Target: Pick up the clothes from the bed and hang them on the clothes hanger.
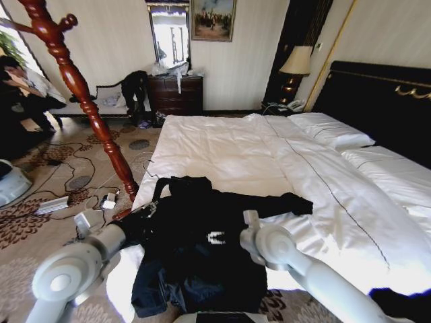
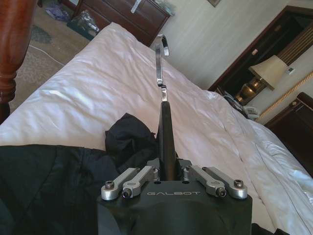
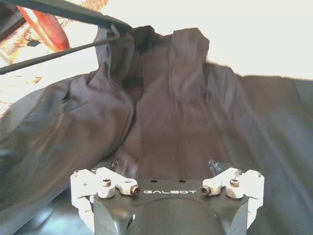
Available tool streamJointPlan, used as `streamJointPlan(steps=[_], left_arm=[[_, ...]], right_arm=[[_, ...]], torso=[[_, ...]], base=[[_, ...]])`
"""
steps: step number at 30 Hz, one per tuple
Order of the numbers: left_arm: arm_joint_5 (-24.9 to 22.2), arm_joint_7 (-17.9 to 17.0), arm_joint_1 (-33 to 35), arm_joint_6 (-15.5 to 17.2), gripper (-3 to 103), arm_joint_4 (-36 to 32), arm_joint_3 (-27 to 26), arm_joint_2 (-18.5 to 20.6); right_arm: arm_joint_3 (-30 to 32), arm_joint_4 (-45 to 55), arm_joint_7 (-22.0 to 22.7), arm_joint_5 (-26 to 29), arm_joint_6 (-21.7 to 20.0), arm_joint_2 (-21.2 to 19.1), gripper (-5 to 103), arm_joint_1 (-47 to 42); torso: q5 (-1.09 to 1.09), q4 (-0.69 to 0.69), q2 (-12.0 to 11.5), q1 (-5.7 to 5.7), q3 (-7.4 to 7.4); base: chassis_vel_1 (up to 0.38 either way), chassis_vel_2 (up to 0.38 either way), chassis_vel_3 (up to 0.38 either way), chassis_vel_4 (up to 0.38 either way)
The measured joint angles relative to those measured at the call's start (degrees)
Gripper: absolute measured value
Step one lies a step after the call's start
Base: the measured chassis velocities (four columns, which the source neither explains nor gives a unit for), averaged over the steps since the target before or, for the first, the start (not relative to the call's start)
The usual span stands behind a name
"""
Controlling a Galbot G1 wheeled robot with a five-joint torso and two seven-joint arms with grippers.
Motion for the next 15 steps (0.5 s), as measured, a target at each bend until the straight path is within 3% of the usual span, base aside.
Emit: streamJointPlan(steps=[4,6,7,10,15], left_arm=[[-0.1,0.0,0.1,0.0,16,0.0,-0.3,0.2],[-0.1,-0.1,0.1,0.1,16,0.0,-0.3,0.2],[-0.1,-0.1,0.1,0.1,16,0.0,-0.3,0.2],[-0.2,-0.2,0.0,0.1,16,0.0,-0.5,0.2],[-1.1,-0.3,-0.4,0.0,16,0.0,-1.7,0.6]], right_arm=[[-5.5,-8.1,-1.1,-8.9,0.4,6.1,100,5.5],[-9.1,-13.7,-2.7,-17.5,1.9,11.3,100,8.5],[-9.1,-13.7,-2.7,-17.5,1.9,11.3,100,8.5],[-12.5,-18.7,-4.8,-24.2,4.2,15.2,100,11.2],[-15.3,-21.8,-5.2,-26.1,5.2,17.7,100,12.5]], torso=[[-0.01,0.01,0.0,0.0,0.0],[-0.01,0.03,0.0,0.0,0.0],[-0.01,0.03,0.0,0.0,0.0],[-0.02,0.02,0.0,0.0,0.0],[-0.01,0.0,0.0,0.0,0.0]], base=[[0.0,0.0,0.0,0.0],[0.0,0.0,0.0,0.0],[0.0,0.0,0.0,0.0],[0.0,0.0,0.0,0.0],[0.0,0.0,0.0,0.0]])
